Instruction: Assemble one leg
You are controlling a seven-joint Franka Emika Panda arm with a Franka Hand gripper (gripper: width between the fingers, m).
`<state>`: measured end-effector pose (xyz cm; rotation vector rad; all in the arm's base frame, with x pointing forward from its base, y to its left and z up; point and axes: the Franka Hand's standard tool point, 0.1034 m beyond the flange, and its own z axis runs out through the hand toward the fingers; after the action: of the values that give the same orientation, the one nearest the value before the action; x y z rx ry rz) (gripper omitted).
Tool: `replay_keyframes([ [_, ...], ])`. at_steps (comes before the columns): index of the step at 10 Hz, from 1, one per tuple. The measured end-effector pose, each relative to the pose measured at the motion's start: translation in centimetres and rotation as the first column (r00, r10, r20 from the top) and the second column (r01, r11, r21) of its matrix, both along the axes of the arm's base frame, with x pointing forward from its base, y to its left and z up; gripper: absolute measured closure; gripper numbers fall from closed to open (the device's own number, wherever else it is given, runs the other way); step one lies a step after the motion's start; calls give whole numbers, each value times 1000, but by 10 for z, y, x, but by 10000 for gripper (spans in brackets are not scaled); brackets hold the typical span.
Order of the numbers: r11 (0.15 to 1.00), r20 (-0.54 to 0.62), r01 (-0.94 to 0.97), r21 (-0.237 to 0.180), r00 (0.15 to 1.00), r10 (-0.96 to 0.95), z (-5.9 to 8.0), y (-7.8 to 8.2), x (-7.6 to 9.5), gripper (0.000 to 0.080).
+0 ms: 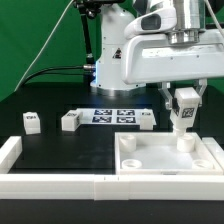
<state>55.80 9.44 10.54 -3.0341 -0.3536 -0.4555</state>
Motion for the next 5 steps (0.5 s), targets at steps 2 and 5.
replay_keyframes([
  [2,1000,23,-5,7,1000,4,6,8,16,508],
  [5,1000,77,-5,18,997,4,6,12,37,508],
])
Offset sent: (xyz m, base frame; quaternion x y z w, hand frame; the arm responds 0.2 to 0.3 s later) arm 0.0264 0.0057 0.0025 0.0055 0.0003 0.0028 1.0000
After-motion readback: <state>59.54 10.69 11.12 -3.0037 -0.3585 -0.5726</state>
